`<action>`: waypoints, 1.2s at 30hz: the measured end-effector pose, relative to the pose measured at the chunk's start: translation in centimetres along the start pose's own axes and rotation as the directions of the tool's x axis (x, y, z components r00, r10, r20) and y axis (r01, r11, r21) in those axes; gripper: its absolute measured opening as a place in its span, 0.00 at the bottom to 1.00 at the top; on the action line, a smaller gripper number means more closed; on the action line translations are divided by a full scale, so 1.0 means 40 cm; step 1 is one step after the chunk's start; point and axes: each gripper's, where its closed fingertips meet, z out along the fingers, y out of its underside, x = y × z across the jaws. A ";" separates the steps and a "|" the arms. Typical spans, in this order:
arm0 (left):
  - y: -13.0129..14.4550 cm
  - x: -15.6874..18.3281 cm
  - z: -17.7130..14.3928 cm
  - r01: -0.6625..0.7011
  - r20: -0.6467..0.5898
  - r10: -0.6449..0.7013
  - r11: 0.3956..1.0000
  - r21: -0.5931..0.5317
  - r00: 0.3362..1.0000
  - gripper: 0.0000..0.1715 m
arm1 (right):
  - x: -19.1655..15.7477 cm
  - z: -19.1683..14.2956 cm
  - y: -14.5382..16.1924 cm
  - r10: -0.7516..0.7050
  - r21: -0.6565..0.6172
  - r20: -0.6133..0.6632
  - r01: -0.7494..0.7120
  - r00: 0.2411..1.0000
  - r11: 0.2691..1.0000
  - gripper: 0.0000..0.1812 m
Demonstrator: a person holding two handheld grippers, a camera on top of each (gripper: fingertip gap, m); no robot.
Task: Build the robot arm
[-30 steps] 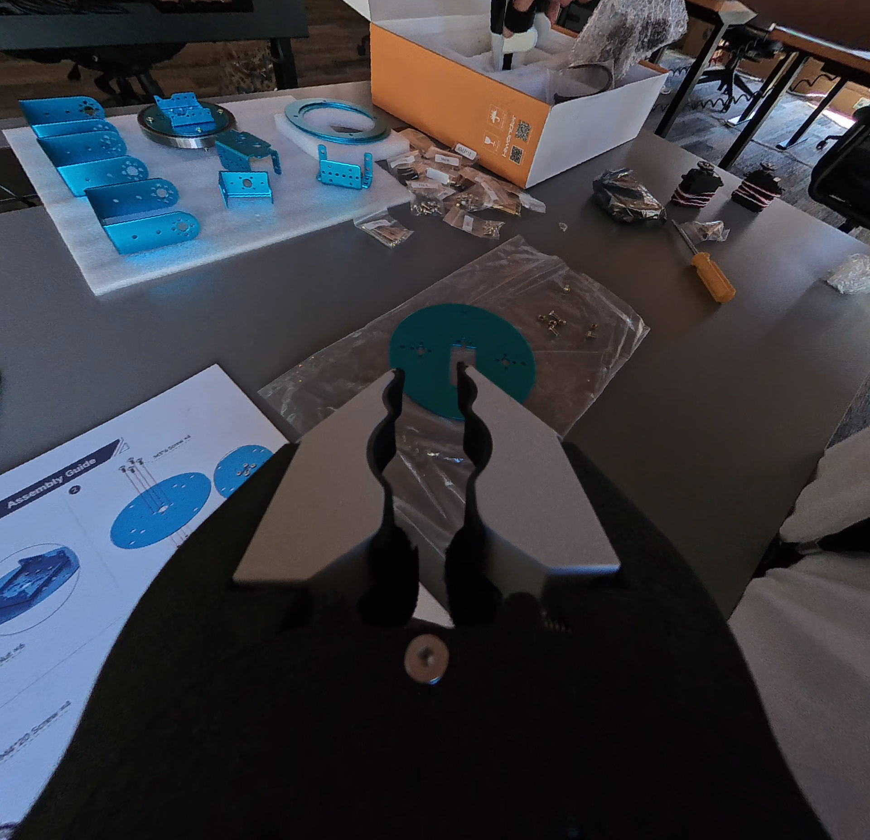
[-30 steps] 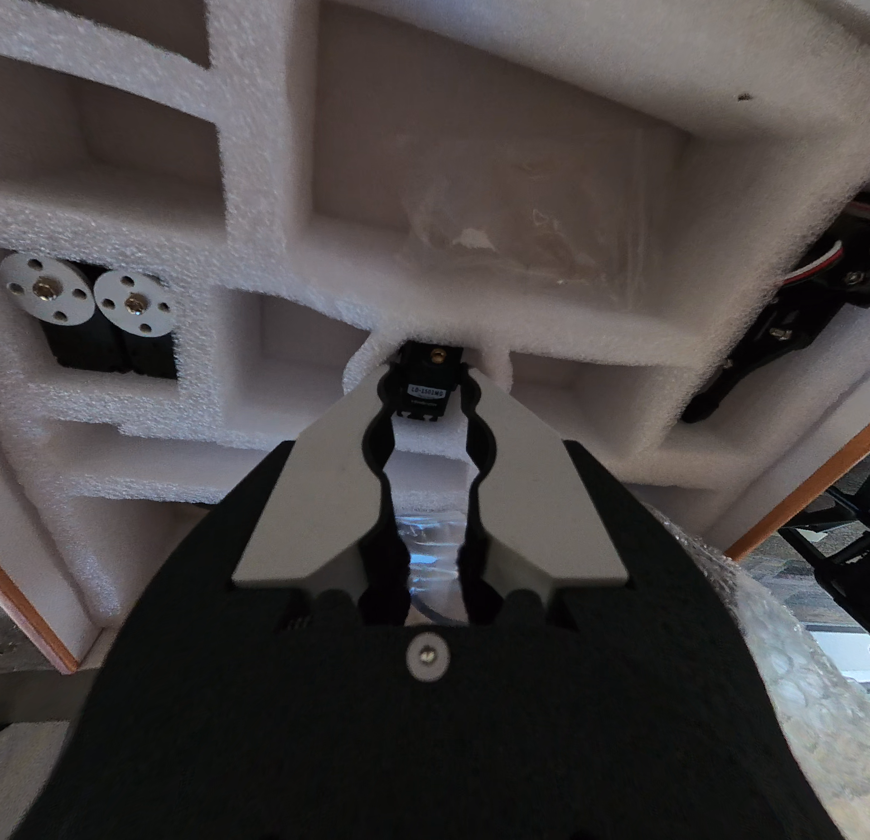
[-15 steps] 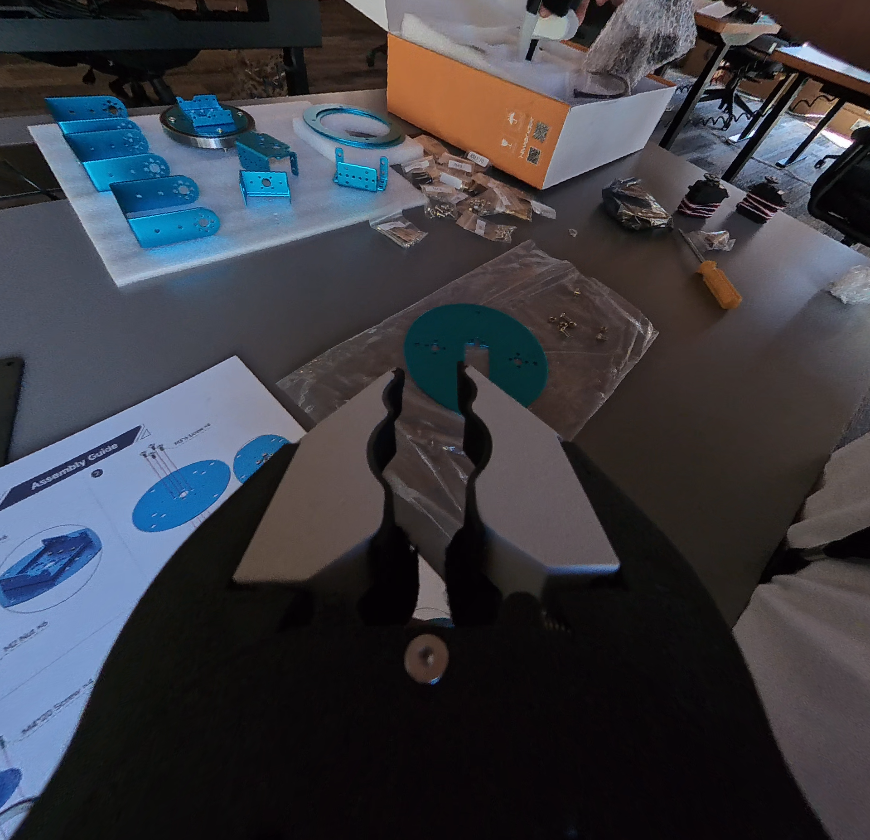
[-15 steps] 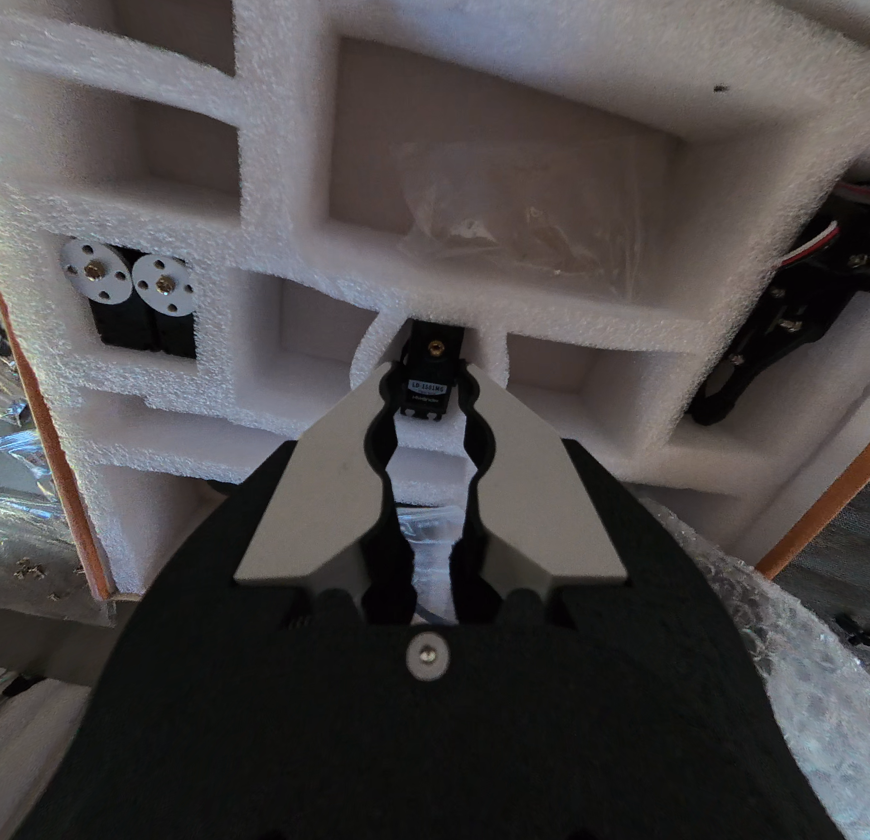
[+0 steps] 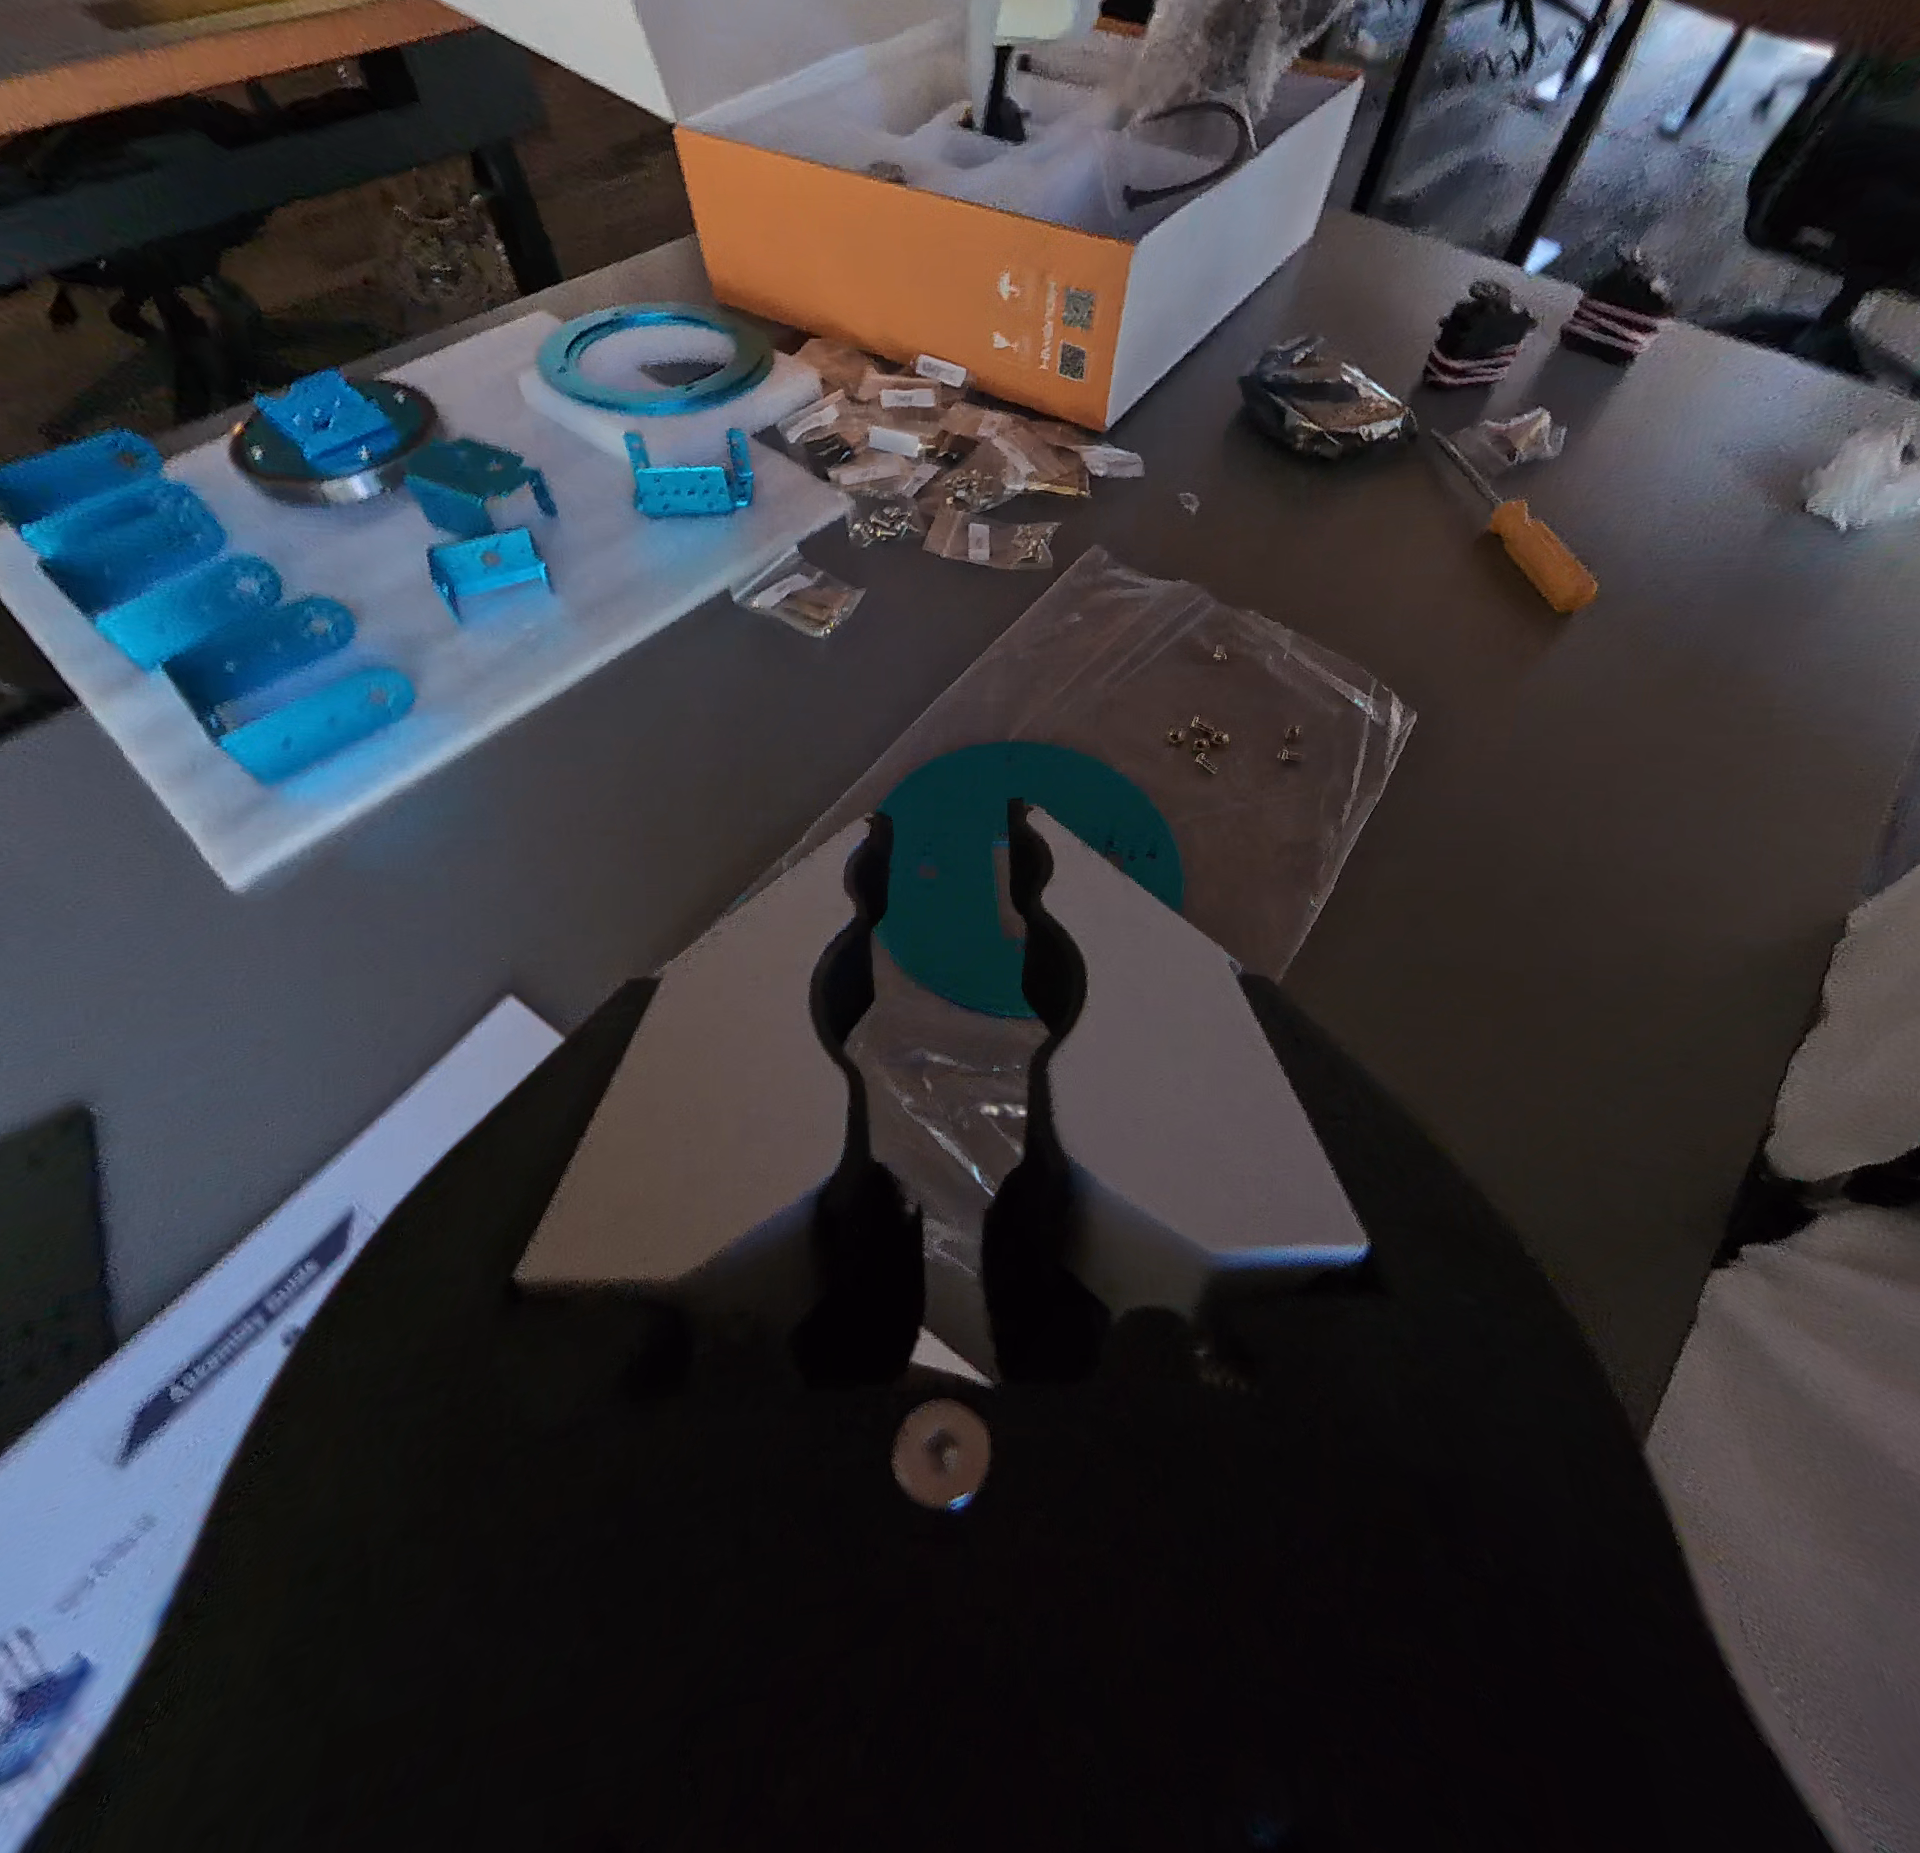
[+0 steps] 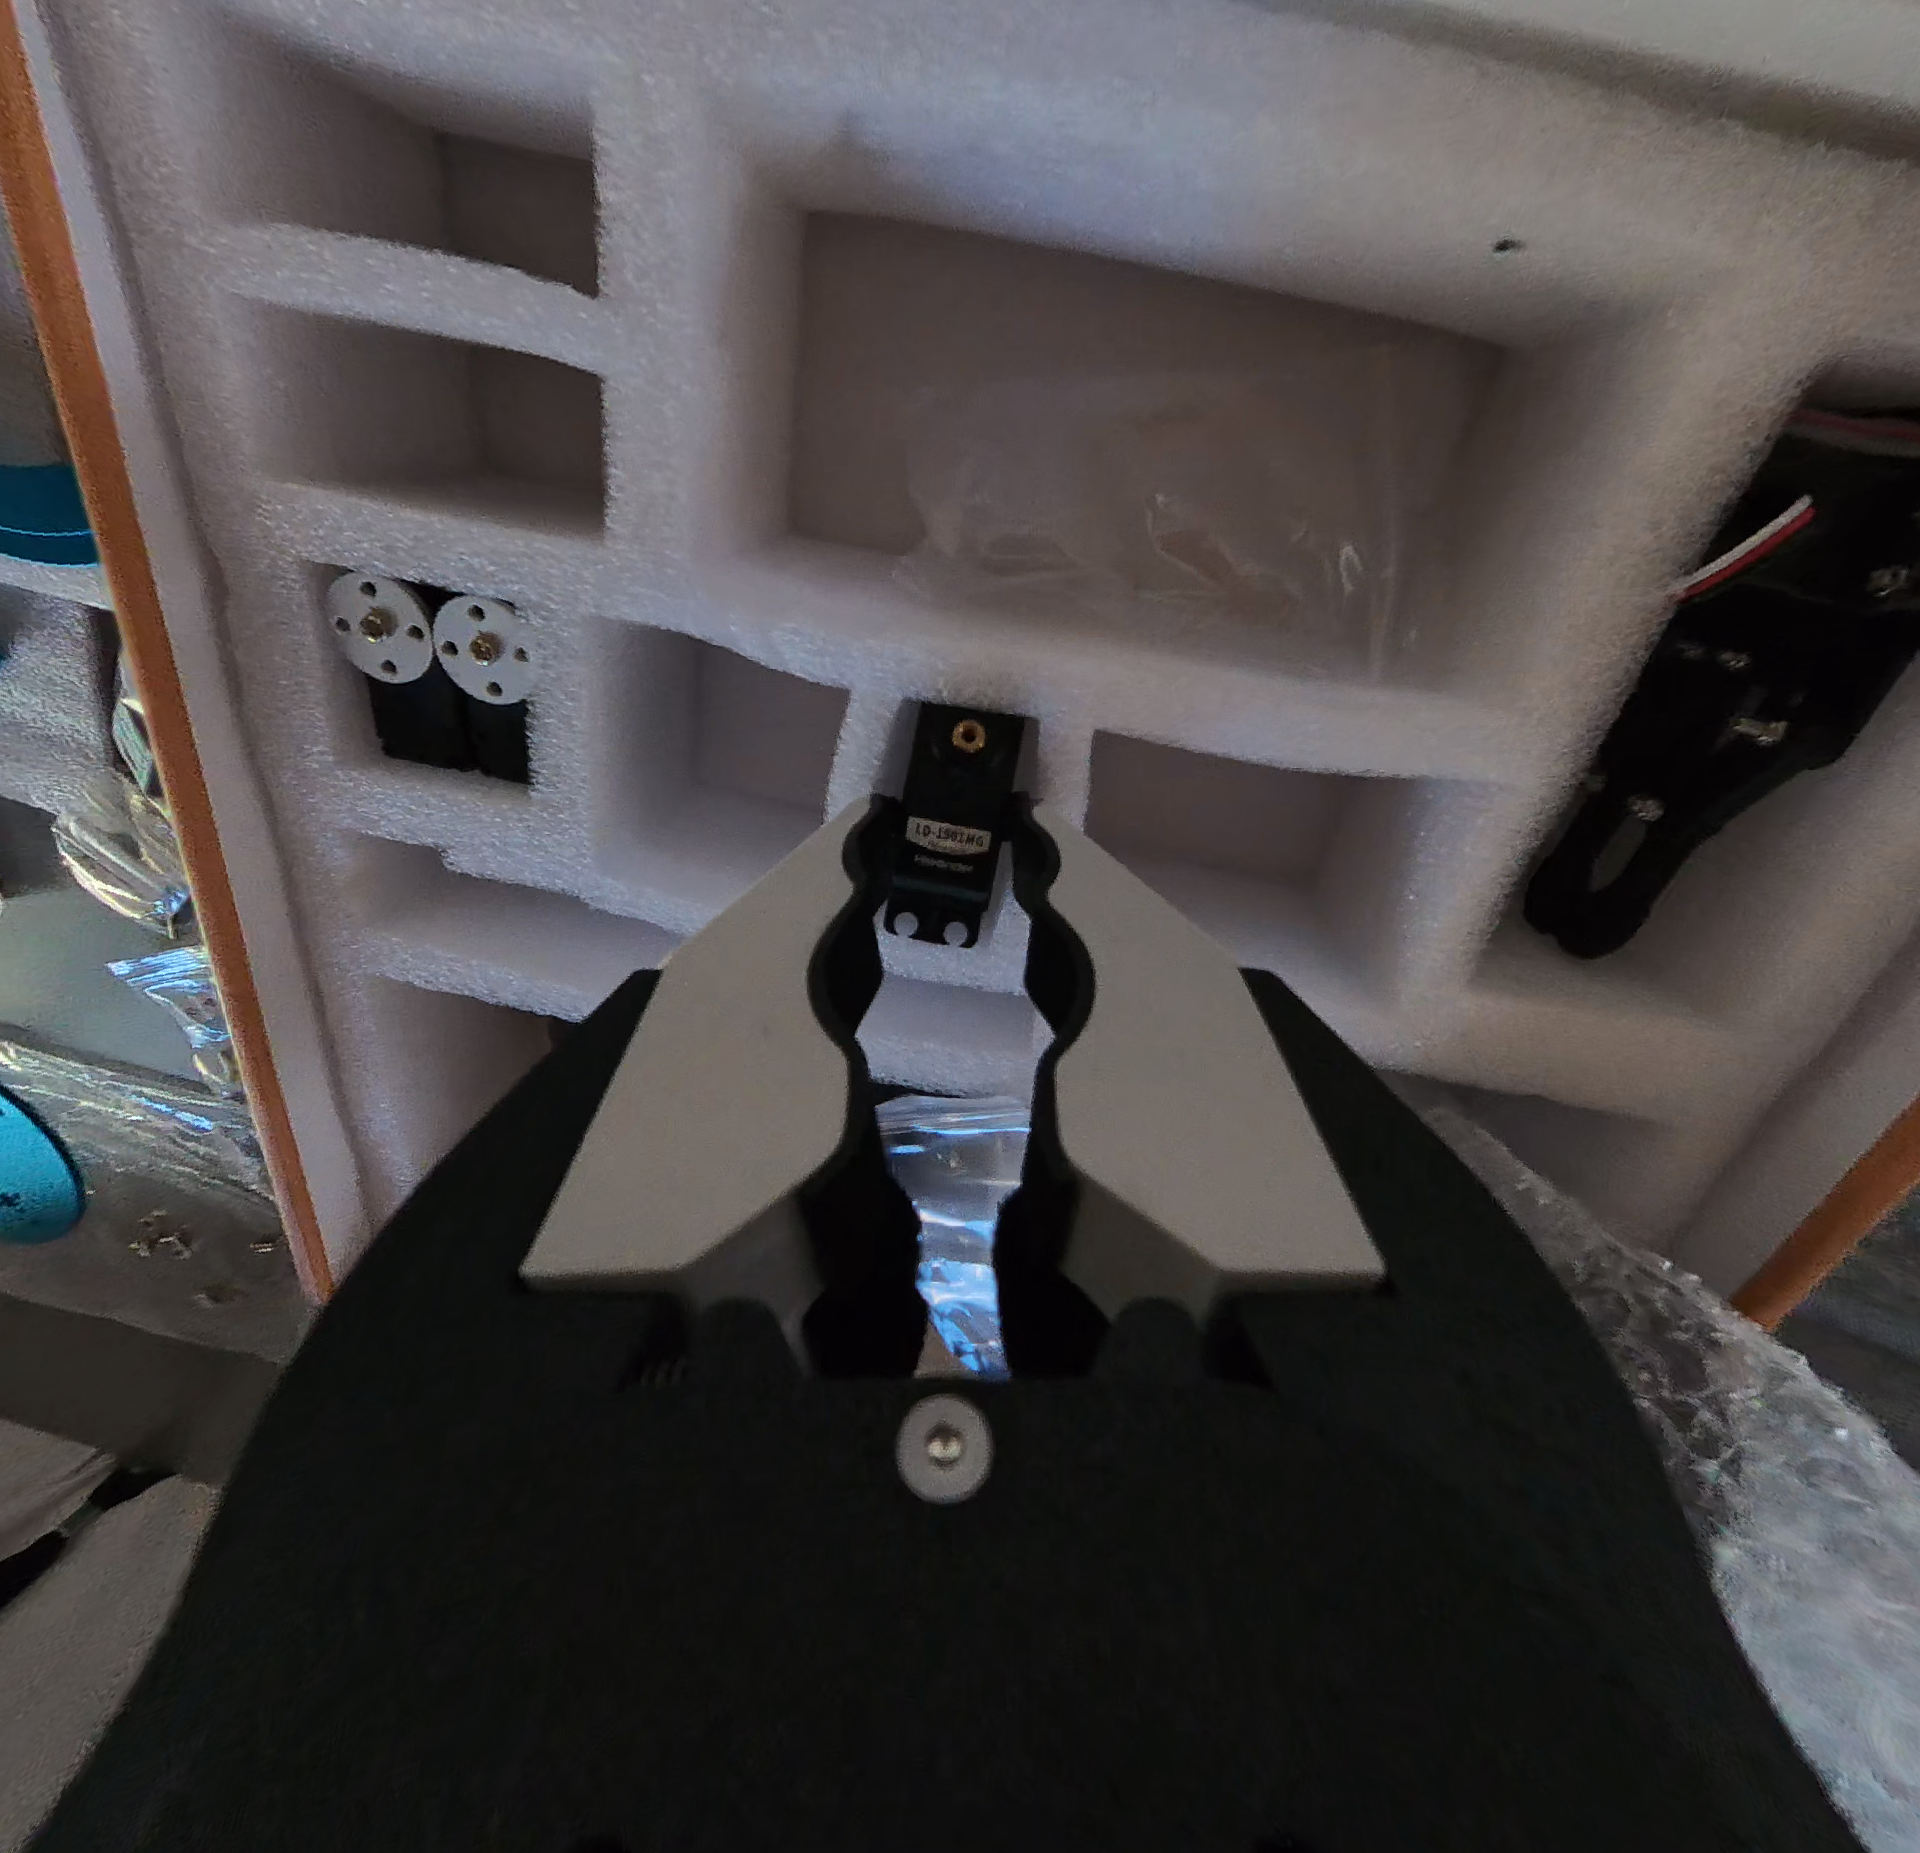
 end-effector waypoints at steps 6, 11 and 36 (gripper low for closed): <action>-0.058 0.043 0.061 -0.093 -0.066 0.090 0.995 -0.036 0.994 0.13 | 0.011 -0.026 0.009 -0.046 0.059 -0.081 0.051 0.996 0.997 0.11; -0.052 0.088 0.102 -0.027 -0.107 0.024 0.999 -0.030 0.994 0.13 | 0.021 -0.072 -0.006 -0.079 0.055 -0.168 0.089 0.983 0.994 0.00; -0.166 0.099 0.139 -0.143 -0.182 0.138 0.990 -0.014 0.974 0.13 | 0.017 0.033 0.038 0.038 -0.155 -0.068 -0.048 0.997 0.987 0.10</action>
